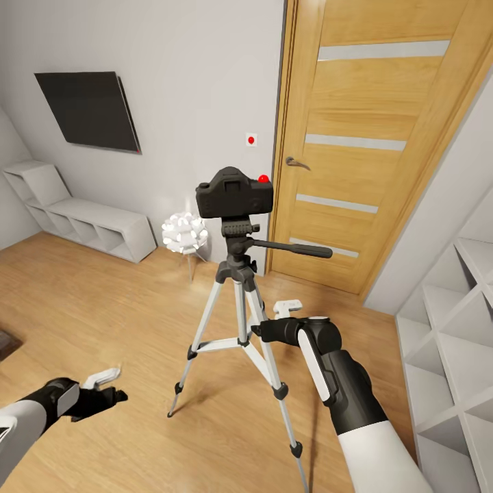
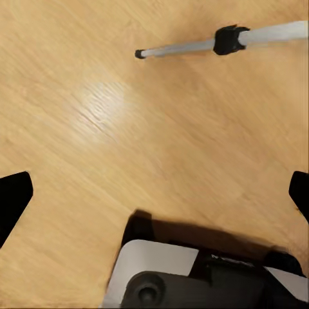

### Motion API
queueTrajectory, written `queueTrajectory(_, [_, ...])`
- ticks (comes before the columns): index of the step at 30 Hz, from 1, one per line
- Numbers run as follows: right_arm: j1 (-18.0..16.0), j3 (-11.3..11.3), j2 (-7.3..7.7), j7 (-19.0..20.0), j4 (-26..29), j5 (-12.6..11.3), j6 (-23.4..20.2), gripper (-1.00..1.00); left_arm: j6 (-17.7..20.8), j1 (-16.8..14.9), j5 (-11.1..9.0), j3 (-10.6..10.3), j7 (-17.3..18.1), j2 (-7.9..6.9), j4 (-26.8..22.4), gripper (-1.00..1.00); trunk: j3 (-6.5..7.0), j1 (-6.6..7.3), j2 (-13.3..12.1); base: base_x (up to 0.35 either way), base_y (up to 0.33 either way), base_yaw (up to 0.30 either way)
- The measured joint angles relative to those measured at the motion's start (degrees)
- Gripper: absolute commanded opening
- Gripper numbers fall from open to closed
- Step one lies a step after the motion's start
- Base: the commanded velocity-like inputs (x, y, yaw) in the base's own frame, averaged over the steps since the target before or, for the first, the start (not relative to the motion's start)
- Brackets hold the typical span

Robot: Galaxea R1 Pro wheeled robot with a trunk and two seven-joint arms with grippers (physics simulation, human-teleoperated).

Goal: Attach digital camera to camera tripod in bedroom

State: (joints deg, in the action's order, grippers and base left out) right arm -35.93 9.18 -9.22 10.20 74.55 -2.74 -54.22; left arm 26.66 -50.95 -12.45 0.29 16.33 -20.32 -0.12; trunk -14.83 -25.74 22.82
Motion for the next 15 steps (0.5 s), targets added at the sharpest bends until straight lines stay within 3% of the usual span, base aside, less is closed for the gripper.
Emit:
queueTrajectory(5, [0.0, 0.0, 0.00, 0.0, 0.0, 0.0, 0.0, -1.00, -5.8, 6.7, -2.3, 0.0, -5.1, 0.19, 0.0, 1.00, 0.00, 0.00, 0.0, 0.000, 0.000, 0.000])
queueTrajectory(7, [0.0, 0.0, 0.00, 0.0, 0.0, 0.0, 0.0, -1.00, -7.7, 9.7, -4.4, 0.0, -6.5, 0.23, 0.1, 1.00, -0.01, 0.00, 0.0, 0.000, 0.000, 0.000])
queueTrajectory(12, [0.0, 0.0, 0.02, 0.0, 0.0, 0.0, 0.0, -1.00, -9.6, 15.9, -8.8, 0.0, -7.6, 0.34, 0.1, 1.00, -0.01, 0.00, 0.0, 0.000, 0.000, 0.000])
queueTrajectory(15, [0.0, 0.0, 0.04, 0.0, 0.0, -0.1, 0.0, -1.00, -10.3, 19.4, -10.3, 0.1, -7.8, 0.55, 0.1, 1.00, -0.01, 0.00, 0.0, 0.000, 0.000, 0.000])
